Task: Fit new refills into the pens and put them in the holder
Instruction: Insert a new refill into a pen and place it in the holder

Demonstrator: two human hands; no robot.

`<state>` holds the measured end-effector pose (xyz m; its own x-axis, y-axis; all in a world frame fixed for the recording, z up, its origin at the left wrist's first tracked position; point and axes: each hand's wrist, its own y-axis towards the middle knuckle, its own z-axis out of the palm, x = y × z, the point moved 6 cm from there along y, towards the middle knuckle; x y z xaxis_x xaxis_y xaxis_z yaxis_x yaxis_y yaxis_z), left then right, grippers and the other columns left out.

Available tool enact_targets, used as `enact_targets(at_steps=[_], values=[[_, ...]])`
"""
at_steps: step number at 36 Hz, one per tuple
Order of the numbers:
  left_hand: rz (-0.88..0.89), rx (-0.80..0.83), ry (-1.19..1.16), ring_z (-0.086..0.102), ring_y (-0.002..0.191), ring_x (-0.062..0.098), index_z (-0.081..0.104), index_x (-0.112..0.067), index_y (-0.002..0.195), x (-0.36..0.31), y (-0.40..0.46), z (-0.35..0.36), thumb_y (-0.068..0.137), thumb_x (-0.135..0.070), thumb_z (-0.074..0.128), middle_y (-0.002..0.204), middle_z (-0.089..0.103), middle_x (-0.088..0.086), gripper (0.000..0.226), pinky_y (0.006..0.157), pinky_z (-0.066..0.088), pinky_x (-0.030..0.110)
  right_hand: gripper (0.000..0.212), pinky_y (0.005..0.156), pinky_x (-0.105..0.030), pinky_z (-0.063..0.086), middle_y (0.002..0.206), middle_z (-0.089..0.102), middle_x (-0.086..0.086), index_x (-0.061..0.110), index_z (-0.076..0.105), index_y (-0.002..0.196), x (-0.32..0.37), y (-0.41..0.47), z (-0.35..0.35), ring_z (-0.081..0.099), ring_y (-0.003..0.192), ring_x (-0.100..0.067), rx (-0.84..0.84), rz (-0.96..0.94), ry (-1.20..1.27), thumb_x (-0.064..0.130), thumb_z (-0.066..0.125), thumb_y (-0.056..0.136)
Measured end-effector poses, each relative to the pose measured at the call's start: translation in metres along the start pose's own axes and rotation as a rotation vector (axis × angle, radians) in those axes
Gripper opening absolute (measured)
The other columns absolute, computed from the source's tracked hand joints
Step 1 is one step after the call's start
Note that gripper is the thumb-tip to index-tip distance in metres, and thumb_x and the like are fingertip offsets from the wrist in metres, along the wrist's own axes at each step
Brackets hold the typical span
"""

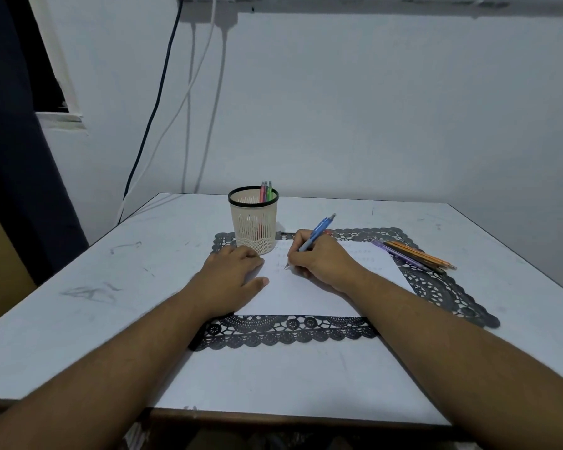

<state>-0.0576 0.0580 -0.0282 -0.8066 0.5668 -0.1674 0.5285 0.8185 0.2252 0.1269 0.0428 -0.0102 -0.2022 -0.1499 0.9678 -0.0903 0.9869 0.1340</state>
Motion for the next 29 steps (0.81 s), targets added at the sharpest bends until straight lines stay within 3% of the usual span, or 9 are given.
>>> enact_targets(at_steps=[10,29], values=[[0.000,-0.007,0.005,0.033,0.137,0.016,0.052,-0.029,0.146,-0.0019,-0.0005,-0.0021,0.103,-0.054,0.045,0.149,0.044,-0.012,0.050,0.115,0.029,0.043,0.019,0.054,-0.021,0.049,0.068,0.056,-0.013,0.002,0.058,0.077,0.0016,-0.0009,0.0016,0.056,0.054,-0.012,0.022,0.023,-0.078,-0.012,0.062,0.088],[0.009,-0.017,0.006,0.034,0.137,0.017,0.053,-0.029,0.144,0.0005,0.0000,0.0002,0.102,-0.056,0.044,0.148,0.045,-0.011,0.051,0.115,0.030,0.044,0.019,0.055,-0.019,0.050,0.071,0.059,-0.013,0.005,0.058,0.076,0.0044,-0.0029,0.0025,0.060,0.055,-0.009,-0.002,0.026,-0.139,-0.008,0.064,0.089]])
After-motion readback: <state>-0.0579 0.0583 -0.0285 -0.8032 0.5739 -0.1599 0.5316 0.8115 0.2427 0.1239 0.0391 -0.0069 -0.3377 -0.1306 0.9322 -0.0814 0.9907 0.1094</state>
